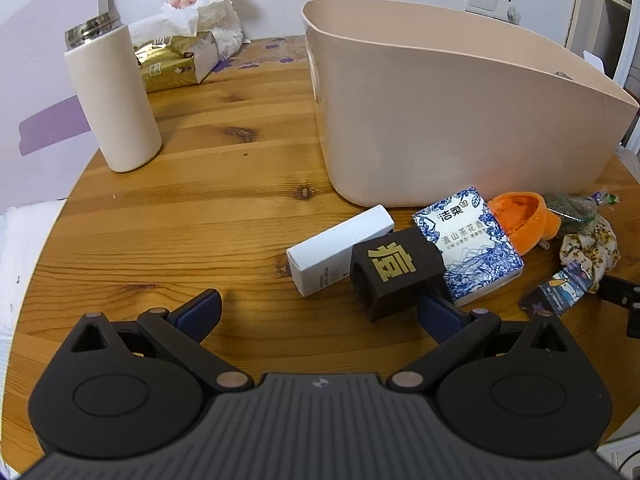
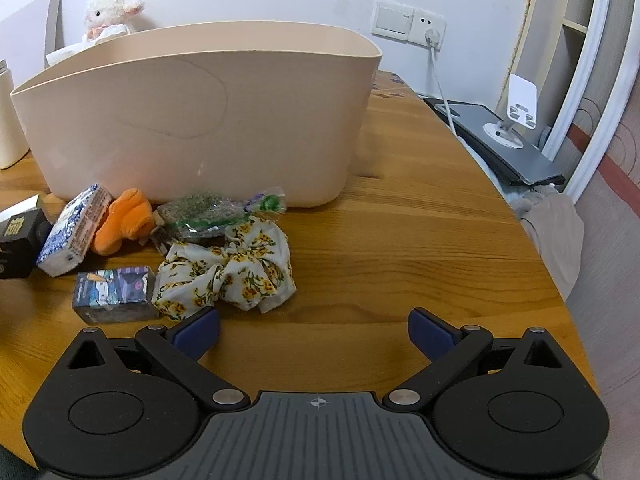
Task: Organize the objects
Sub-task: 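Reach the left tool to the black box while the right tool reaches the floral scrunchie, then grasp and lift the black box with left tool while right tool lifts scrunchie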
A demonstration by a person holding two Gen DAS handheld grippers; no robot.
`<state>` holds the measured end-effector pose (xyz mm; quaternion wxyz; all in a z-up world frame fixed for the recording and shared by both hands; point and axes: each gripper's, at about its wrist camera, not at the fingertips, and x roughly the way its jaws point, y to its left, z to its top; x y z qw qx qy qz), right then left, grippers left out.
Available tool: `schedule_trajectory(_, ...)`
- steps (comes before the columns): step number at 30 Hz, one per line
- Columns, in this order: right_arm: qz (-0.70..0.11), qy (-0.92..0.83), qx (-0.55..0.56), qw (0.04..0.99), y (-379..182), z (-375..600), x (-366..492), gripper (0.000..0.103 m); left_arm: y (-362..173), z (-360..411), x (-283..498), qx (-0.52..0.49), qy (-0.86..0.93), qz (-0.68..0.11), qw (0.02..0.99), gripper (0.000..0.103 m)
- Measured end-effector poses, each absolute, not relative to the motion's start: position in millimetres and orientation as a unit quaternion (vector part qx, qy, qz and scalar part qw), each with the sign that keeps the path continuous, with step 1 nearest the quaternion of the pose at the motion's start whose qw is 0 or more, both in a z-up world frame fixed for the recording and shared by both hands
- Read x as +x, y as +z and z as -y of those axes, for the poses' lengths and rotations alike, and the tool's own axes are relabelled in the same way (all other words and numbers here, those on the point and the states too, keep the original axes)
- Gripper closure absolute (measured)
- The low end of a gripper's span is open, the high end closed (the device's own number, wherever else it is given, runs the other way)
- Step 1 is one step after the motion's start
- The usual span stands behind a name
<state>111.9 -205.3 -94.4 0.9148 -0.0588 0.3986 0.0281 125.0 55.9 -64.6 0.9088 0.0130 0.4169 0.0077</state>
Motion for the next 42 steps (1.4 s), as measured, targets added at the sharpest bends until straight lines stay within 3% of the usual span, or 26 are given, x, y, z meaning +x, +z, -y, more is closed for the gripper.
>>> schedule_trajectory(15, -0.384, 0.094, -0.041, 0.918, -90.0, 196.8, 127.7, 0.004, -61.6, -37.9, 130.5, -0.044, -0.007, -0.436, 0.899, 0.0)
schedule_trajectory(24, -0.38, 0.127, -0.039, 0.915, -91.0, 189.6, 132.2, 0.013, -61.5, -26.5, 139.0, -0.051, 0.026, -0.428, 0.902, 0.003)
schedule_trajectory(27, -0.377, 0.136, -0.041, 0.915, -90.6, 187.1, 132.3, 0.02, -58.7, -21.9, 139.9, -0.037, 0.047, -0.419, 0.906, 0.025)
schedule_trajectory(31, -0.381, 0.148, -0.035, 0.912, -91.6, 185.1, 133.2, 0.039, -56.9, -22.8, 140.0, -0.037, 0.055, -0.415, 0.907, 0.035)
schedule_trajectory(34, -0.378, 0.147, -0.044, 0.913, -91.6, 182.2, 129.3, 0.054, -56.0, -23.4, 138.7, -0.029, 0.059, -0.412, 0.909, 0.049)
schedule_trajectory(38, -0.379, 0.149, -0.041, 0.912, -89.6, 183.7, 125.6, 0.073, -55.6, -24.6, 135.8, -0.028, 0.053, -0.411, 0.91, 0.052)
schedule_trajectory(42, -0.384, 0.149, -0.032, 0.911, -88.0, 187.6, 120.9, 0.083, -55.0, -23.5, 130.1, -0.028, 0.047, -0.415, 0.908, 0.052)
